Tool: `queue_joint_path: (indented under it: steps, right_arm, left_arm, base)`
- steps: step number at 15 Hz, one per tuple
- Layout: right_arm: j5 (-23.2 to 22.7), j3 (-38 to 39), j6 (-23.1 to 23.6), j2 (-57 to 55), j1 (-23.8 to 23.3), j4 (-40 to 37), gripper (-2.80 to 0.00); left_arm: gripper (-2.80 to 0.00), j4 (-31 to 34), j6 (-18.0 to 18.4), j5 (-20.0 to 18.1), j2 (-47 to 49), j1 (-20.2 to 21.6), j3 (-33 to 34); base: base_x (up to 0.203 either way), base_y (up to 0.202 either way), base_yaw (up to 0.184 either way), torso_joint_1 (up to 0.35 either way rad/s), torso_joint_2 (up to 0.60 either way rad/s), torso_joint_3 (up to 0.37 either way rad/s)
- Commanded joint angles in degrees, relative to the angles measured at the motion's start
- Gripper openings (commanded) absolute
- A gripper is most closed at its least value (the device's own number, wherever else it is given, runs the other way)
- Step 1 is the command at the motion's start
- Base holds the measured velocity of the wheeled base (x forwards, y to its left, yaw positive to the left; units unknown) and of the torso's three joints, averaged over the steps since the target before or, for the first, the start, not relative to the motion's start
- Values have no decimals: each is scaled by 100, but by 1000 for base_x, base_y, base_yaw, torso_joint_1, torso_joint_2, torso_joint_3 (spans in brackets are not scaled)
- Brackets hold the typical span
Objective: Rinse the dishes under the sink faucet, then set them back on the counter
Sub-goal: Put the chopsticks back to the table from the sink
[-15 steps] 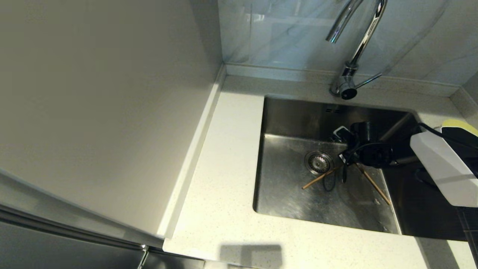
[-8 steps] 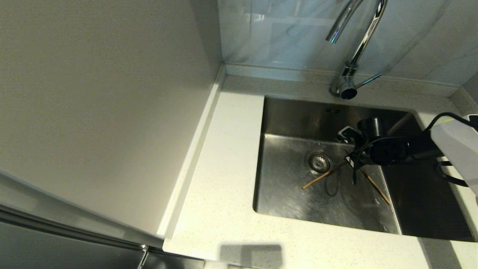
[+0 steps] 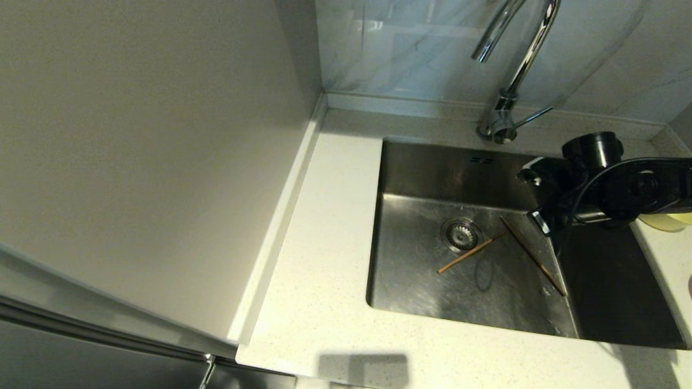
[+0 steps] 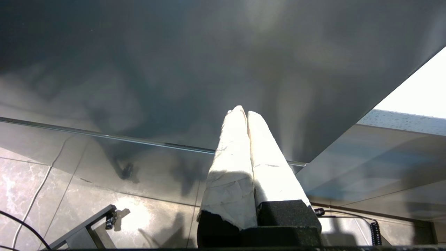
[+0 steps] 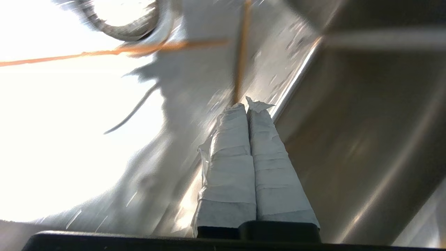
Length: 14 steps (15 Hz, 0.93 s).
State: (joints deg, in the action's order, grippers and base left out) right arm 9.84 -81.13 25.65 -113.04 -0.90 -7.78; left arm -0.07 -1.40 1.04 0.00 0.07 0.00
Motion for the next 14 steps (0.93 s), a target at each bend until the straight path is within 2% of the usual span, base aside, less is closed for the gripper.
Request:
queue_joint_path:
  steps: [1, 8, 12, 14]
  right_arm:
    - [-43, 46, -177, 523, 2, -265, -280]
    - [157, 436, -900, 977, 100, -272, -280]
    - [121, 166, -974, 266, 408, -167, -280]
    - [-183, -104, -943, -178, 437, -126, -280]
  left_arm:
    - [-280, -1, 0, 2, -18, 1, 0]
    - [-280, -1, 0, 2, -18, 1, -1]
    - [-280, -1, 0, 2, -18, 1, 0]
    - [-280, -1, 0, 2, -18, 1, 0]
  base:
    - [0, 0, 0, 0, 0, 0]
    - [0, 0, 0, 0, 0, 0]
    - [0, 0, 0, 0, 0, 0]
    - [0, 0, 0, 0, 0, 0]
